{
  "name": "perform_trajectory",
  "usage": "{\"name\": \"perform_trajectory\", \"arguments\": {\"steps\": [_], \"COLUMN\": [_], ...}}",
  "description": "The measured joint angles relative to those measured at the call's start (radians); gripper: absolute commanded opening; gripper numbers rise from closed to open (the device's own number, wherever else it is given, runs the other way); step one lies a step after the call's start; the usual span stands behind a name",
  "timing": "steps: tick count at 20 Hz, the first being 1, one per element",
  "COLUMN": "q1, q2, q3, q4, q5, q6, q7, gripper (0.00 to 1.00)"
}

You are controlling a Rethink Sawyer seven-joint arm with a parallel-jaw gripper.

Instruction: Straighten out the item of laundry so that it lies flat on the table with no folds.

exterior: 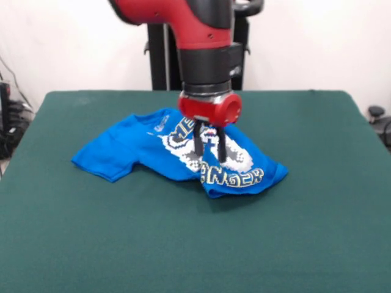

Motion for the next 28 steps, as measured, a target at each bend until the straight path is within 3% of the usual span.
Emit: {"name": "perform_trajectory", "arguments": {"steps": [11, 28], "q1": [0.152, 0.173], "q2": [-0.060, -0.033], "q3": [-0.063, -0.087], "q4": [0.003, -0.006], "q5": [0.093, 0.154], "q6": [0.000, -0.046], "q7": [0.000, 0.001], "gripper": [1.00, 1.00]}}
